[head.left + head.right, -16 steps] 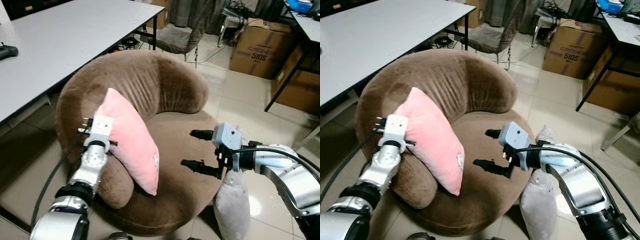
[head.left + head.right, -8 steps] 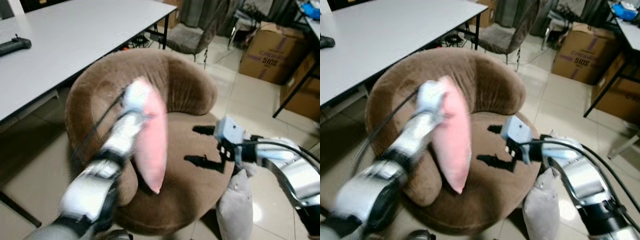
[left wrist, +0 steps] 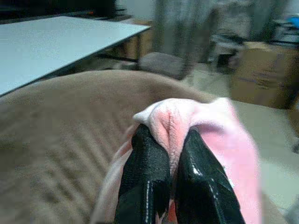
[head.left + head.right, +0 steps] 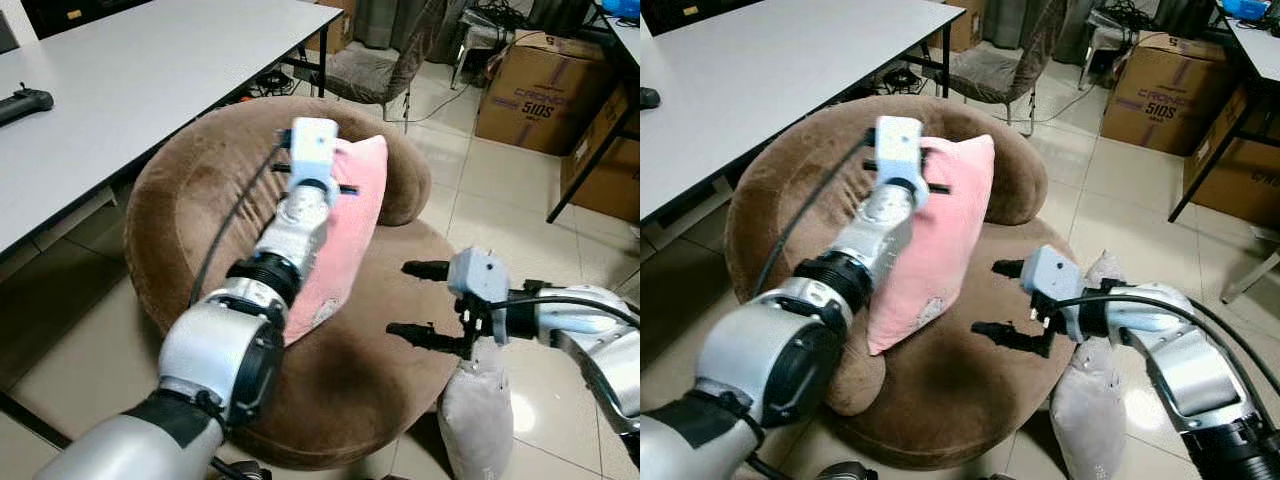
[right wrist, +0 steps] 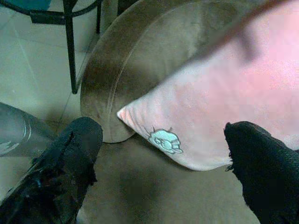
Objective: Move the pillow to the sofa from floor
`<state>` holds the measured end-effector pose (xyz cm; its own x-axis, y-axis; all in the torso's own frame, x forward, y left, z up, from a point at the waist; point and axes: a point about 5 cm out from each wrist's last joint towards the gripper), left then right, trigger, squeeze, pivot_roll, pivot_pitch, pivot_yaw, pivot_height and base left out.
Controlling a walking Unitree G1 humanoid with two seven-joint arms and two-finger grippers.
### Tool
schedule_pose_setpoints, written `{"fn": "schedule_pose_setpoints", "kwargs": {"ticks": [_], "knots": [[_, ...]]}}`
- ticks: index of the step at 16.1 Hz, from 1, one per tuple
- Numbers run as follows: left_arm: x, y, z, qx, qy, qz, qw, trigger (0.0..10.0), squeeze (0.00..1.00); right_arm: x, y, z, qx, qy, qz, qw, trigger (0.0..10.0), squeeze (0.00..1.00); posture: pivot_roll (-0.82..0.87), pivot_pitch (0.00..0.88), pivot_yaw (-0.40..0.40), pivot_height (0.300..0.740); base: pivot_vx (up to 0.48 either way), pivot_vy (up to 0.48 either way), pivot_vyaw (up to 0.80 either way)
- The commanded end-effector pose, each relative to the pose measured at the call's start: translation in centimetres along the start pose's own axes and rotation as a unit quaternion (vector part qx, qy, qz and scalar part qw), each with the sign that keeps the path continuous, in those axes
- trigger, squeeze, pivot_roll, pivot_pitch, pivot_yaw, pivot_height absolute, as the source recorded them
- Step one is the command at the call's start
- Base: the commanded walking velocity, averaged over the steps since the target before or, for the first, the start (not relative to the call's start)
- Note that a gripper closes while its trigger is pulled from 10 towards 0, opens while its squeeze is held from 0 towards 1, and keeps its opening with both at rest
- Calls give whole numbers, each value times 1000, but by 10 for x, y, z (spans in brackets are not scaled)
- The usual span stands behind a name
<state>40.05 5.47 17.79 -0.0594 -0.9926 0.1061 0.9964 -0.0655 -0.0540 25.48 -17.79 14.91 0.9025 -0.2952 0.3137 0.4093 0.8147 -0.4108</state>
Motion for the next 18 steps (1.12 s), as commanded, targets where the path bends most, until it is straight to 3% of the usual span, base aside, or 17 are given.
{"fn": "schedule_pose_setpoints", "kwargs": {"ticks": [1,3,4,5,6,9,10,12,13,14,16,18], "knots": [[-11,0,-2,6,10,25,1000,10000,0,0,-3,2,1,-1,0,1000,10000,0,-44,0,-8,740,0,0,0],[-60,-11,-39,-35,48,110,992,10000,0,-1,2,3,6,-3,15,1000,10000,0,-23,0,-32,740,0,0,0],[-88,-21,-59,-61,67,159,983,10000,0,0,4,3,6,-6,19,1000,10000,0,-7,0,-53,740,0,0,0],[-102,-27,-68,-73,77,183,977,10000,0,1,5,4,7,-8,22,1000,10000,0,-7,0,-53,740,0,0,0],[-133,-40,-82,-93,101,231,963,10000,0,3,7,4,7,-11,28,1000,10000,0,6,0,-69,740,0,0,0],[-180,-62,-92,-104,122,294,942,10000,0,6,12,6,8,-21,40,999,10000,0,36,0,-98,740,0,0,0],[-184,-64,-93,-102,129,292,942,10000,0,7,13,6,9,-22,42,999,10000,0,41,0,-100,740,0,0,0],[-170,-69,-100,-86,151,212,962,10000,0,6,16,6,12,-24,48,998,10000,0,52,0,-104,740,0,0,0],[-141,-80,-112,-80,169,103,977,10000,0,5,18,6,15,-24,53,998,10000,0,58,0,-108,740,0,0,0],[-129,-84,-119,-96,145,79,982,10000,0,4,19,5,15,-24,55,998,10000,0,62,0,-112,740,0,0,0],[-99,-73,-119,-105,104,73,986,10000,0,6,23,5,16,-30,53,998,10000,0,63,0,-117,740,0,0,0],[-89,-65,-112,-91,109,63,988,10000,0,7,24,6,16,-33,53,998,10000,0,54,0,-107,740,0,0,0]]}}
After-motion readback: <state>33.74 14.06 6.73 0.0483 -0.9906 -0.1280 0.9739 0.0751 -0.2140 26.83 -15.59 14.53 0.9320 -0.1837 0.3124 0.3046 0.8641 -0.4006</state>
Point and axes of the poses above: a point about 5 cm out from each wrist's last joint towards the gripper, its own y axis pointing out of the wrist towards the gripper, its own z axis along the axis of the wrist's last joint, x = y × z, and after that the axes turned 7 degrees about -y, right-handed
